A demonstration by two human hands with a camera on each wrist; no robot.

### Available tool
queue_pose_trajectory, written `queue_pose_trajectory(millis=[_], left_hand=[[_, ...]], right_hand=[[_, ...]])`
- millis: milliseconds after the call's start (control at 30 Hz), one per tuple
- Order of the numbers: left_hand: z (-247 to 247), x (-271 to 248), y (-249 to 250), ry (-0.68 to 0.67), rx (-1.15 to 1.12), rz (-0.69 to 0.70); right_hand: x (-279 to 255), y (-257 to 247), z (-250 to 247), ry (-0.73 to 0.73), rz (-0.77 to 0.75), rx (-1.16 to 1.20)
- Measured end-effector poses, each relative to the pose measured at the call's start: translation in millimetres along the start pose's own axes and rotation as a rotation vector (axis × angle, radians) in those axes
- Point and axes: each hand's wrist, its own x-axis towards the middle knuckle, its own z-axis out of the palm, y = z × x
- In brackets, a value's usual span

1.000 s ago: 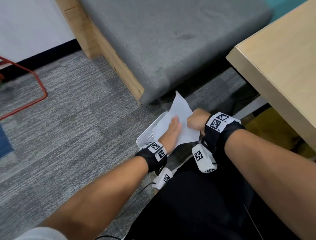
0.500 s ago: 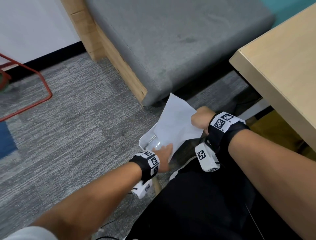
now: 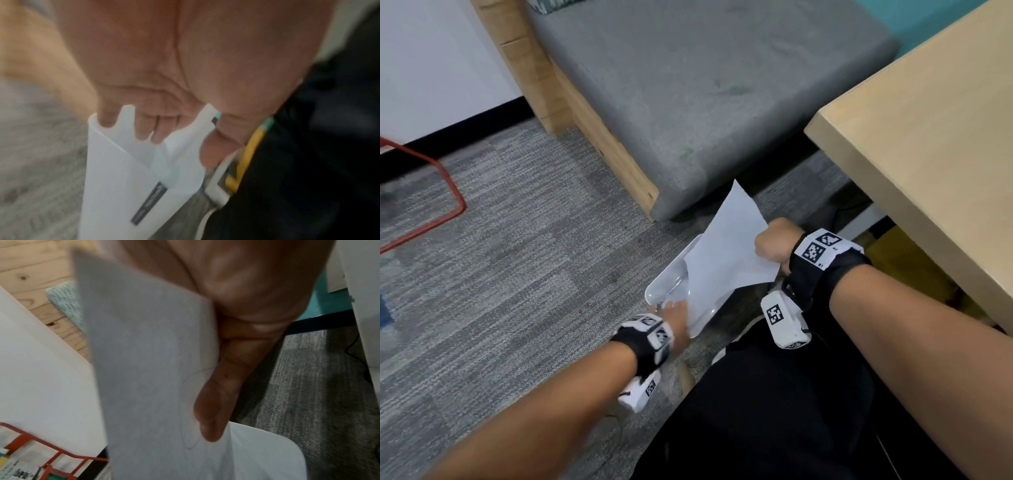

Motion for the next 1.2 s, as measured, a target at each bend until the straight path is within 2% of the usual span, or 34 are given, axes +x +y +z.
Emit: queue_pose_trajectory(millis=[100, 167, 300, 367, 467, 533, 600, 667, 733, 833, 900, 967, 1033, 1100, 1200], left_hand=[[-34, -11, -6, 0.070, -0.446, -0.126], [-60, -24, -17, 0.117, -0.677, -0.115], [-102, -58, -33, 0.138, -0.760, 0.035], [-126, -83, -32, 0.192, -0.785, 0.137], [-166, -128, -15, 0.253, -1.152, 0.288], [-196, -164, 15, 0.272, -1.321, 0.424], [-223, -200, 67, 0.173, -1.246, 0.651], [-241, -221, 131, 0.118, -1.055, 0.757], [-249, -230, 200, 0.224, -0.837, 0.826], [-255, -224, 292, 0.425, -0.333, 0.765], [-258, -213, 334, 0.439, -0.283, 0.730], [-260, -200, 365, 0.408, -0.375, 0.736], [-259, -193, 388, 0.456, -0.355, 0.772], [-253, -186, 404, 0.549, -0.199, 0.768], [-241, -172, 424, 0.495, -0.048, 0.681]], right_hand=[[-20, 1, -5, -0.008, -0.043, 0.048], [-46, 0, -11, 0.027, -0.165, 0.104], [-121, 16, -33, 0.083, -0.381, 0.285], [-166, 37, -51, 0.158, -0.489, 0.323], [-239, 79, -84, 0.291, -0.566, 0.431], [-277, 113, -105, 0.399, -0.566, 0.530], [-305, 148, -125, 0.514, -0.527, 0.669], [-322, 183, -142, 0.592, -0.500, 0.780], [-328, 221, -158, 0.623, -0.492, 0.889], [-333, 267, -177, 0.617, -0.553, 1.087], [-334, 289, -185, 0.614, -0.560, 1.143], [-333, 313, -189, 0.624, -0.513, 1.143], [-327, 336, -191, 0.671, -0.384, 1.077], [-318, 356, -191, 0.724, -0.202, 0.953], [-302, 374, -196, 0.749, 0.045, 0.751]])
